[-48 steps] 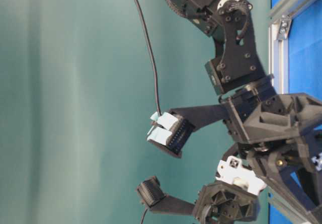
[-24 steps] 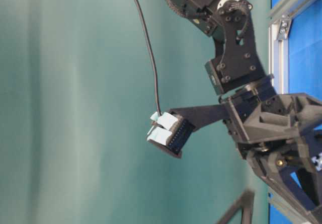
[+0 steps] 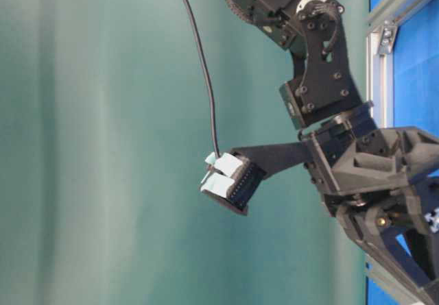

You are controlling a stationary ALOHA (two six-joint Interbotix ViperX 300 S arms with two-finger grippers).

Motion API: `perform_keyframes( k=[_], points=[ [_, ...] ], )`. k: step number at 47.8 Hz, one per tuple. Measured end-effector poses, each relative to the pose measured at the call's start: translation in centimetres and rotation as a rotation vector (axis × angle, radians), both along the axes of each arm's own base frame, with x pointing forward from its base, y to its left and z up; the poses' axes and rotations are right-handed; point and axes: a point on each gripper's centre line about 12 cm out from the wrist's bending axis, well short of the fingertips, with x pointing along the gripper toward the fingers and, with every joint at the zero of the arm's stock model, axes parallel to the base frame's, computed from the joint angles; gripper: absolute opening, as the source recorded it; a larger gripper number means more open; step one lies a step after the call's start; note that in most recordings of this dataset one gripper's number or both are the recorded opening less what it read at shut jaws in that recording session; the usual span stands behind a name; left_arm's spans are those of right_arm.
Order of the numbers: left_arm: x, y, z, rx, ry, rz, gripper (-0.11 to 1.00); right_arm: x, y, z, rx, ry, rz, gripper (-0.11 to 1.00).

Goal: Insert the wire through the string loop located on the left side.
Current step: 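Move the left gripper right and grasp the plug tip beyond the loop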

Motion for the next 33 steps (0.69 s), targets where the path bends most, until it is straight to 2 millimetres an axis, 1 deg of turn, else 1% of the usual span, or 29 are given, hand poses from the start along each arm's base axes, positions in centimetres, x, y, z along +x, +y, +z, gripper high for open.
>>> perform_keyframes(
  k=[2, 8, 13, 18, 23, 33],
  points=[
    [0.2, -0.5, 0.0, -0.010, -0.003, -0.022, 0.00, 0.0, 0.1, -0.1, -0.001, 0.003, 0.003, 0.00],
    [1.2, -3.2, 0.2, -0.020, -0.013, -0.147, 0.00, 0.0, 0.1, -0.1, -0.001, 0.005, 0.003, 0.00],
    [1.7, -5.6, 0.1, -0.023, -0.004, -0.253, 0.00, 0.0, 0.1, 0.0, -0.001, 0.002, 0.003, 0.00],
    [1.8, -7.1, 0.0, -0.027, 0.000, -0.318, 0.00, 0.0, 0.0, -0.1, -0.001, 0.005, 0.001, 0.00],
    [1.9, -7.7, 0.0, -0.018, 0.008, -0.350, 0.00, 0.0, 0.1, 0.0, 0.000, 0.002, 0.002, 0.00],
    [1.9, -8.0, -0.2, -0.007, 0.028, -0.369, 0.00, 0.0, 0.1, -0.1, -0.001, 0.005, 0.003, 0.00]
  ],
)
